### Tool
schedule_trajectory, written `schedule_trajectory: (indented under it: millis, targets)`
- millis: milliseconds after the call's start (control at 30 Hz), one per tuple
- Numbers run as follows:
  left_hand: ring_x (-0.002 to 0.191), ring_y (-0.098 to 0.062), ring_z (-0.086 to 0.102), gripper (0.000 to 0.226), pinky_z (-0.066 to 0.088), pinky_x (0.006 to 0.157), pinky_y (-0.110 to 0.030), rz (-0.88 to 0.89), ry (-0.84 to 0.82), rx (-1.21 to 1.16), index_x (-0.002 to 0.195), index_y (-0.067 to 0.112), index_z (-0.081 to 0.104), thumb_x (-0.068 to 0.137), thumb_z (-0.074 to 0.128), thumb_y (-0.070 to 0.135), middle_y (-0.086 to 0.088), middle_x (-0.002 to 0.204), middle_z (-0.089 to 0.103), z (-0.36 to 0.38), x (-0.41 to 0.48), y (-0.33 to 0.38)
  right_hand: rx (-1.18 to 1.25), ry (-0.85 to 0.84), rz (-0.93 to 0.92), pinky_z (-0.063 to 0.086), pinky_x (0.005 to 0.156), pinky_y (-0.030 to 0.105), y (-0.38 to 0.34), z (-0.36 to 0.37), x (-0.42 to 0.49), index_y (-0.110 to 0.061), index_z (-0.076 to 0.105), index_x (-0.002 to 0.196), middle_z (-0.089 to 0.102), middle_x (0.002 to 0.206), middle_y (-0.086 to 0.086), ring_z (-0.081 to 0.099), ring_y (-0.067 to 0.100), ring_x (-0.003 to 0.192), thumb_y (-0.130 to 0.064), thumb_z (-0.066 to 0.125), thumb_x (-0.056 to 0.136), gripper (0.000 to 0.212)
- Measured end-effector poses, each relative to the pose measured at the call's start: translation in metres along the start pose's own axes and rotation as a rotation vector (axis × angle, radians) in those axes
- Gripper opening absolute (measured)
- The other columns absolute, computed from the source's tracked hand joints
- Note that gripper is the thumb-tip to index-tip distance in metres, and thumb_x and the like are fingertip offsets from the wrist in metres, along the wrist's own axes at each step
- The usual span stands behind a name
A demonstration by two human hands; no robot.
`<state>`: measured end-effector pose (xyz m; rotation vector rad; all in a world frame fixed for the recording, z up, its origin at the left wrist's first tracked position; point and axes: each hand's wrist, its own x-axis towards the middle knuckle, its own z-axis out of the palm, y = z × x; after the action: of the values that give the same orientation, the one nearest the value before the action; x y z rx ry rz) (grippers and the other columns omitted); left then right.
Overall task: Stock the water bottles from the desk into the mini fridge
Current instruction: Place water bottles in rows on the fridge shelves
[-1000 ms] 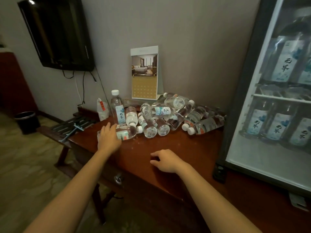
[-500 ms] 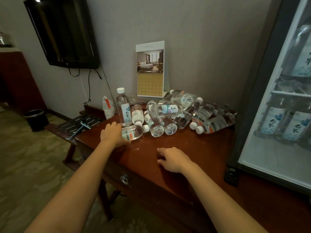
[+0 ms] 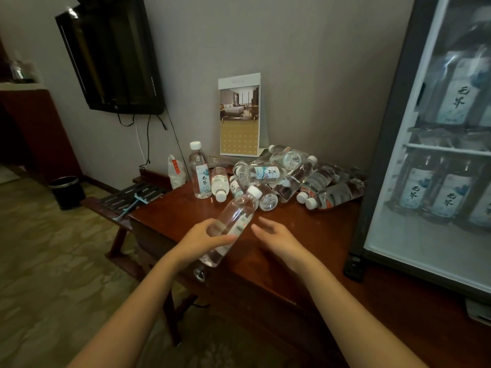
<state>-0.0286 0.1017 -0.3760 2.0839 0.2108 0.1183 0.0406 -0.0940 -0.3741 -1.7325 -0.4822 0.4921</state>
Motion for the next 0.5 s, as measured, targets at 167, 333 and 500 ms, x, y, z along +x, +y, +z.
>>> schedule_trajectory:
  millis: [167,333,500]
  targets:
    - [0.097,-0.028,0.067,0.056,0.055,0.081,-0.039,0.026,-0.348,-0.467,0.12,0.019,0.054,0.076,0.063,0.054,-0.01,0.111,0.067,0.045,-0.007,0.035,0.321,-0.137,-0.149,0.047,0.096,0.041,-0.016,-0.029,-0.026,-0.022,0.05,0.13,0.064,0.12,0.005,0.061,0.023,0.11,-0.03,0.057,0.088,0.044]
    - [0.105,-0.029,0.064,0.056,0.054,0.084,-0.039,0.04,-0.571,-0.713,0.115,0.018,0.065,0.078,0.055,0.059,-0.014,0.114,0.066,0.096,-0.002,0.064,0.247,0.051,-0.182,0.051,0.081,0.03,-0.025,-0.069,-0.051,-0.026,0.051,0.126,0.069,0.11,0.001,0.067,0.017,0.1,-0.04,0.065,0.078,0.052]
    - [0.105,-0.025,0.065,0.055,0.054,0.079,-0.031,0.091,-0.674,-0.765,0.116,0.018,0.065,0.081,0.053,0.059,-0.013,0.116,0.066,0.135,0.0,0.091,0.222,0.293,-0.18,0.056,0.076,0.03,-0.026,-0.102,-0.076,-0.023,0.052,0.12,0.07,0.103,0.002,0.07,0.017,0.09,-0.036,0.076,0.072,0.055]
